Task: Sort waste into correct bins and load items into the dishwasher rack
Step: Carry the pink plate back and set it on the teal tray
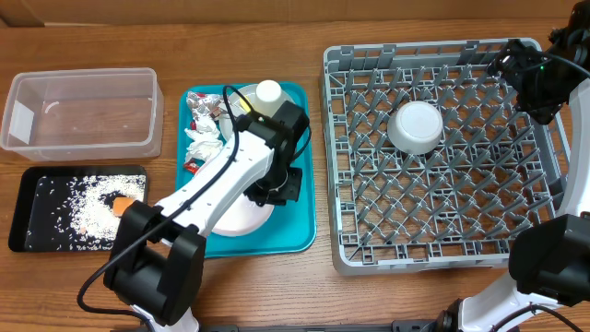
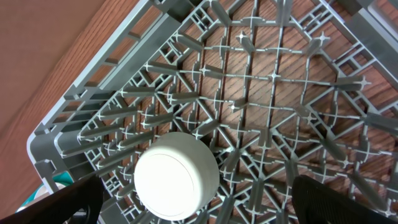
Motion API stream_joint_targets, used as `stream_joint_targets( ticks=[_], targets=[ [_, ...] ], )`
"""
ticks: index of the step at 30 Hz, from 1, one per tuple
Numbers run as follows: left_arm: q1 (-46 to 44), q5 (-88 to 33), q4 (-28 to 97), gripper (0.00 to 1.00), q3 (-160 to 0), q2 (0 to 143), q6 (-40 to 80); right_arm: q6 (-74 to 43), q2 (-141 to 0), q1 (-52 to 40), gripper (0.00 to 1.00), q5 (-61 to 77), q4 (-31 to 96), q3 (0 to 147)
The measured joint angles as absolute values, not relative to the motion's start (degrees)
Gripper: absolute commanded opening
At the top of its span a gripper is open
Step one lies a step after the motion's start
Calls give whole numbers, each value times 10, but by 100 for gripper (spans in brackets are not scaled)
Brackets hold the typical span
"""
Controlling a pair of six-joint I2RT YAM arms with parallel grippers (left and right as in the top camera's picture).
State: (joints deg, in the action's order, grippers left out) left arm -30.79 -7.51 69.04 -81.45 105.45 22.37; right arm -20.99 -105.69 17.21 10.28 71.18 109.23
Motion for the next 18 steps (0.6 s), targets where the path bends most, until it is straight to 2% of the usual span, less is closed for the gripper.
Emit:
stream_joint_targets(
  ticks=[4, 10, 11, 12, 18],
  targets=[
    [-308, -76, 740, 12, -868, 1054, 224, -210, -1057, 172, 100, 103, 712, 1092],
    [-307, -38, 824, 37, -975, 1050, 232, -210, -1057, 172, 100, 103, 712, 1092],
    [-304, -29, 839, 50, -992, 1046, 240, -210, -1057, 172, 100, 103, 711, 1092],
    [-301, -19, 854, 100, -1007, 1039, 246, -210, -1057, 172, 100, 103, 712, 1092],
    [-224, 40, 919, 100, -1066, 952, 293, -210, -1057, 172, 100, 103, 712, 1092]
  ],
)
